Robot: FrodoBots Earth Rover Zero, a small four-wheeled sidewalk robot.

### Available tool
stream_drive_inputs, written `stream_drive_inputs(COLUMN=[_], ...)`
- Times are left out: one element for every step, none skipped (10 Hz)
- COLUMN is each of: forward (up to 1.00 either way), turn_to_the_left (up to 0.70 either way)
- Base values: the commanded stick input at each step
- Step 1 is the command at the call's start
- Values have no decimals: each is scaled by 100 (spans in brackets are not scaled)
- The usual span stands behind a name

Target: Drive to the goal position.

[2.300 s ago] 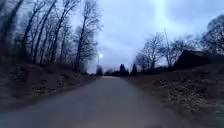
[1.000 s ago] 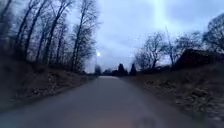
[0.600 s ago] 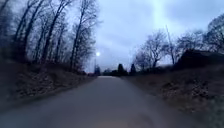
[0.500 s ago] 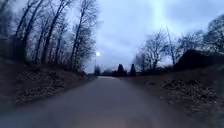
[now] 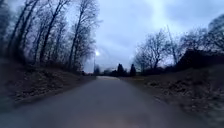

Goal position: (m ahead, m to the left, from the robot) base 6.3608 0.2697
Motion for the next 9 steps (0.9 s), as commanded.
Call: stream_drive_inputs(forward=[100, 100, 100, 100, 100, 100, 100, 100, 100], turn_to_the_left=[4, 4, 4, 4, 4, 4, 4, 4, 4])
